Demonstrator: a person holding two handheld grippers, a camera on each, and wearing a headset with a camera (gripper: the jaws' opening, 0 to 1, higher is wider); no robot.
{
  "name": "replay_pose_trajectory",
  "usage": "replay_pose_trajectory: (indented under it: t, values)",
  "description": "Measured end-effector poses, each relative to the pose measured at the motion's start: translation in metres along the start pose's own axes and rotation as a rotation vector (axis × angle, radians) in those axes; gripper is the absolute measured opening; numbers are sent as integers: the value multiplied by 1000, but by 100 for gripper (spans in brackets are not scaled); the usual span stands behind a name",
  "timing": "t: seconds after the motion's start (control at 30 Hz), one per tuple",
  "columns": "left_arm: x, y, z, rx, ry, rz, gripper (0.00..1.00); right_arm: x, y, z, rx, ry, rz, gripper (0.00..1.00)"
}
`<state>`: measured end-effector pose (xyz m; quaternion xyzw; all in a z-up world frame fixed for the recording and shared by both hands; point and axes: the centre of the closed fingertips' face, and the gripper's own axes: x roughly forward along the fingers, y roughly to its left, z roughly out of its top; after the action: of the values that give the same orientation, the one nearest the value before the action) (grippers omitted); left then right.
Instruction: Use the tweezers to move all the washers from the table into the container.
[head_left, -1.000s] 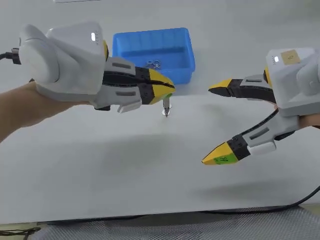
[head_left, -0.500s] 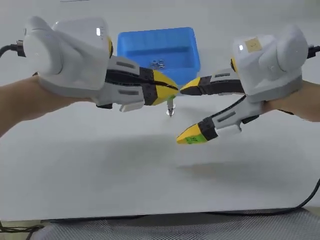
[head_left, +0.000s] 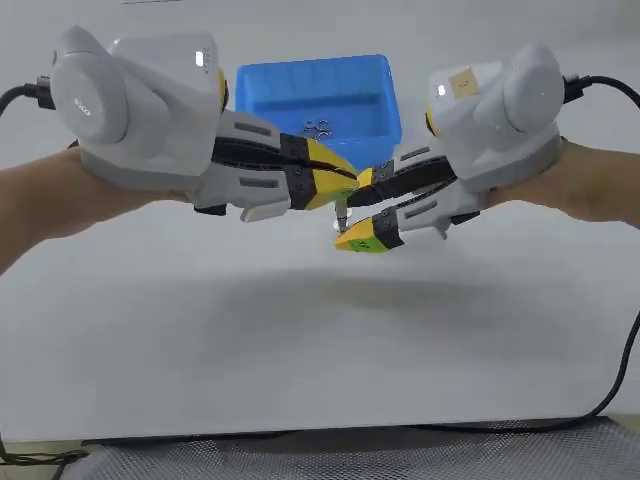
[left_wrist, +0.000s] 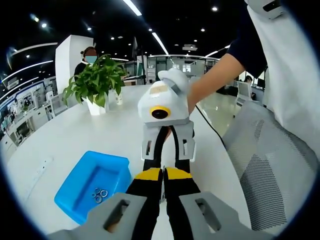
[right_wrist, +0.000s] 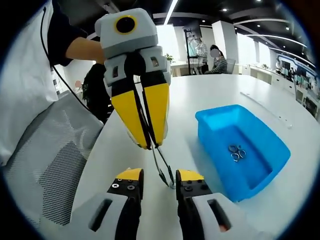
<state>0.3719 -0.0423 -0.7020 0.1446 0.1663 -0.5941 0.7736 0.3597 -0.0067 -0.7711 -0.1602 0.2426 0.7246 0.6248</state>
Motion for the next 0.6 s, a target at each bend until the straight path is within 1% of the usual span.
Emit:
replay_pose_trajectory:
  t: [0.17, 0.37, 0.43, 0.6]
  values:
    - [0, -1, 0, -2, 1, -1, 5, 4, -3, -1, -24, 14, -2, 20]
    - [1, -1, 0, -3, 2, -2, 5, 4, -7, 0, -11, -10, -9, 14]
    - [1, -2, 0, -5, 1, -3, 5, 5, -7, -1, -20, -7, -11, 13]
    - [1, -1, 0, -9, 0, 2, 5, 6, -7, -3, -113, -8, -32, 11]
